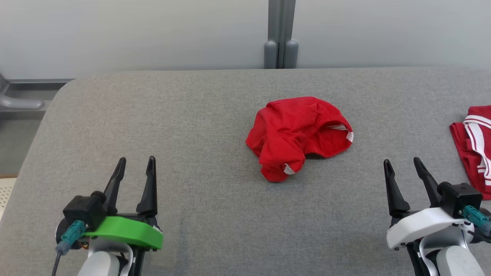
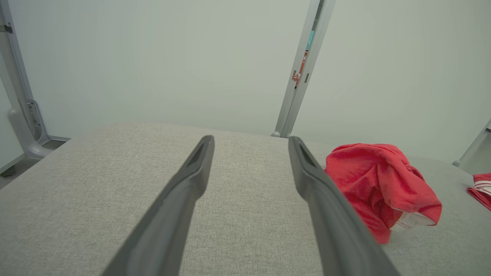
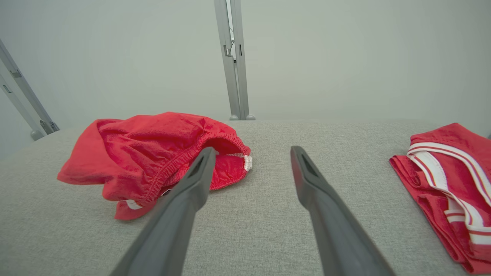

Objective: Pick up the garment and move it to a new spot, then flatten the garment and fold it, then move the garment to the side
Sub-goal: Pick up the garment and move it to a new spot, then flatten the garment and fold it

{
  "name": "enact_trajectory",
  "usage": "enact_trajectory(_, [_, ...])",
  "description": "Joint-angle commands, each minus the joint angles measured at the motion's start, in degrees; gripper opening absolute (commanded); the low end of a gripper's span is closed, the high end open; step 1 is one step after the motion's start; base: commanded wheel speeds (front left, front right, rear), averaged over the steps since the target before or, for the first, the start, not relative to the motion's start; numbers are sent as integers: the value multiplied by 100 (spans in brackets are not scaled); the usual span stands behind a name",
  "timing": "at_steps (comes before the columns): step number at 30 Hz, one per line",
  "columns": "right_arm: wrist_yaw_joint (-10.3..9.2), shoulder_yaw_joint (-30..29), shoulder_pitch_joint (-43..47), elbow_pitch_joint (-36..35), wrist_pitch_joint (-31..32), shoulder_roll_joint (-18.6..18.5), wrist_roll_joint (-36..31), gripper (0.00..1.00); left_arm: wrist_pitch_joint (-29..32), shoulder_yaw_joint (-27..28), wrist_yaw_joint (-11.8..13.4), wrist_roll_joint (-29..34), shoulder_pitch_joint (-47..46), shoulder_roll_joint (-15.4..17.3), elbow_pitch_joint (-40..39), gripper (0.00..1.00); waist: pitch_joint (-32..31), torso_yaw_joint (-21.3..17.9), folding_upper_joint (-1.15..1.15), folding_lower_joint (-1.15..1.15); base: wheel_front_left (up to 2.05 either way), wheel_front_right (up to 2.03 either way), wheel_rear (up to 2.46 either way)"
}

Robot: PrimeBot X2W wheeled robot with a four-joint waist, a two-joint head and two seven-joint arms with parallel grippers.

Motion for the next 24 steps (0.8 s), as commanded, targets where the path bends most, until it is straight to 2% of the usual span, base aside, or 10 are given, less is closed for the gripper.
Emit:
enact_trajectory(1, [-11,-13,91,32,-34,4,-20,100,-14,100,-54,99,181,40,-95,100,-155,150,0,0,0,0,0])
enact_trajectory(14, [-11,113,195,246,-223,75,2,100,-15,955,-354,593,758,-251,-348,100,-254,116,0,0,0,0,0])
enact_trajectory(24, [-11,169,200,257,-224,80,-33,100,-16,1115,-454,771,809,-376,-255,100,-246,23,0,0,0,0,0])
